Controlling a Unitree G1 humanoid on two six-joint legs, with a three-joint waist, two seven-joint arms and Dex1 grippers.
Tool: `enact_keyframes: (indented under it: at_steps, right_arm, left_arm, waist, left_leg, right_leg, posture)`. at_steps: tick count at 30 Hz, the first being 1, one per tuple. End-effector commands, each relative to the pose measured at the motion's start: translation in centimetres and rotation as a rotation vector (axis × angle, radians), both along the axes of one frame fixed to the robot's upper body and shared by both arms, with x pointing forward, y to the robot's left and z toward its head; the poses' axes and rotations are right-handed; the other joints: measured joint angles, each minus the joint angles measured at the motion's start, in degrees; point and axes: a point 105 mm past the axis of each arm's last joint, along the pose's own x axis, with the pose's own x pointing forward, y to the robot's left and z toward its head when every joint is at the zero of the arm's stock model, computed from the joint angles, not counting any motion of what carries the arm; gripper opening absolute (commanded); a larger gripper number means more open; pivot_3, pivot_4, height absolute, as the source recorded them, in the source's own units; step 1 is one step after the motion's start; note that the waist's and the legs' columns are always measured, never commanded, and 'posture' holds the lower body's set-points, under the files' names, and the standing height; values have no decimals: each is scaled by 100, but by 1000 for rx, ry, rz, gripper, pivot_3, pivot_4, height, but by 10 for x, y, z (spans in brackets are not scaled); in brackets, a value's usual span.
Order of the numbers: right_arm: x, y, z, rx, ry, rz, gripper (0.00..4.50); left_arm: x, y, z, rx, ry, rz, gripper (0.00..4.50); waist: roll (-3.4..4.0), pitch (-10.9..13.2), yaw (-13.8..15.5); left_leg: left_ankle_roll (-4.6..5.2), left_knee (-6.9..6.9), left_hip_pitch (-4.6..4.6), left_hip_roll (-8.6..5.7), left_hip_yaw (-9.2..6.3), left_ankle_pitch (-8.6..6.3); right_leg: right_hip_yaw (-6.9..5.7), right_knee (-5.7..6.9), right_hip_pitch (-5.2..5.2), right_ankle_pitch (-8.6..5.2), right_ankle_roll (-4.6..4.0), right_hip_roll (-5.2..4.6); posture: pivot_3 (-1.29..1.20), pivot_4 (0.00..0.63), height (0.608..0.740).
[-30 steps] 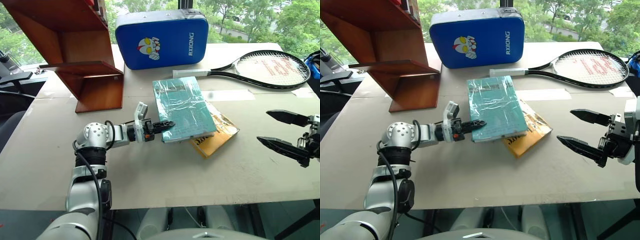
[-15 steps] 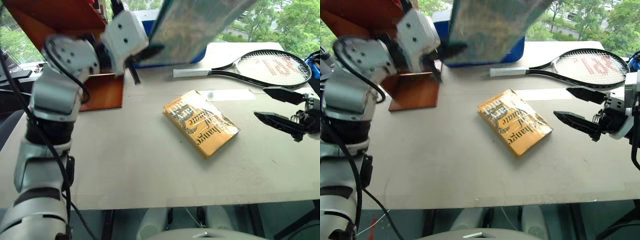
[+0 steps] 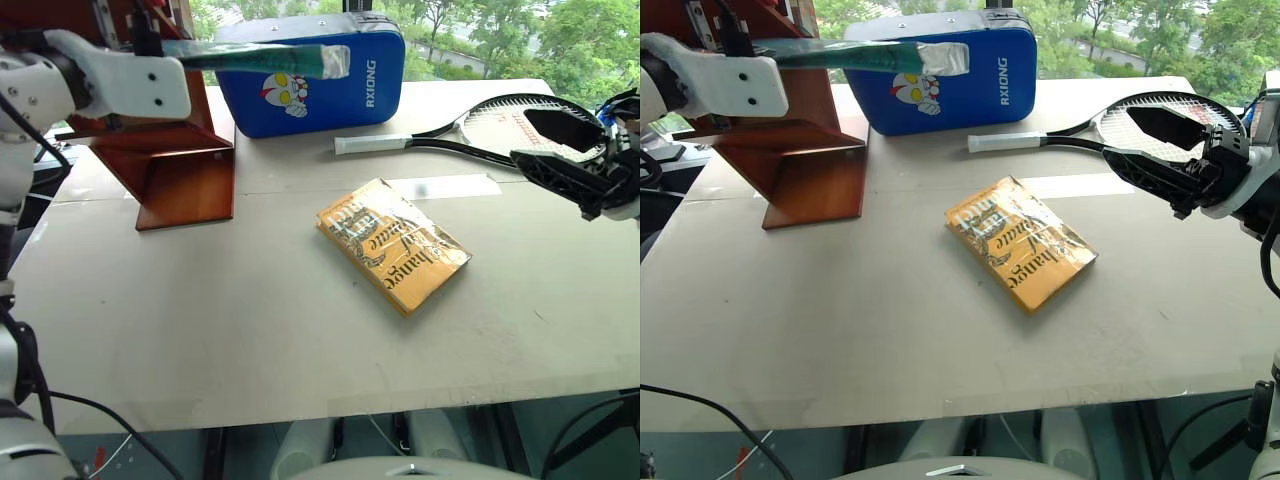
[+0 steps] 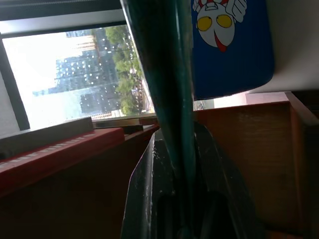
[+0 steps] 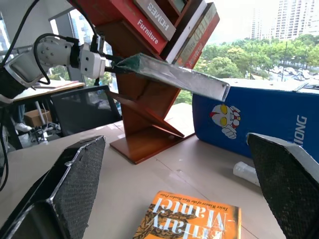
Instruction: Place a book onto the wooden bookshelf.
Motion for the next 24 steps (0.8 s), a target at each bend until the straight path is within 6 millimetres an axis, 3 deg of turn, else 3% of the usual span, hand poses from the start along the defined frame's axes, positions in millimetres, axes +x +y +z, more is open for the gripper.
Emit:
enact_keyframes:
  at_steps: [1,15,24]
  right_arm:
    - [-4,1,14,39,-31,21,4500]
    - [-3,8,10,40,-3,68,4500]
    - [-2,9,8,37,-6,72,4500]
  left_arm:
    - [-15,24,25,-10,-82,85,59]
    - [-21,63,-16,-55,67,254,59]
    - [-24,85,-21,-80,77,328,59]
  waist:
    - [0,0,5]
    - [-1,1,24]
    - [-1,1,11]
  left_leg:
    - [0,0,0,0,-1,0]
    - [2,4,-8,-4,-13,-1]
    - [2,3,-8,-4,-11,-1]
  right_leg:
    - [-1,0,-1,0,0,0]
    - [-11,1,-1,0,0,-7]
    - [-9,30,-4,0,0,-7]
  posture:
    - [0,150,740]
    - [0,150,740]
    - [0,150,740]
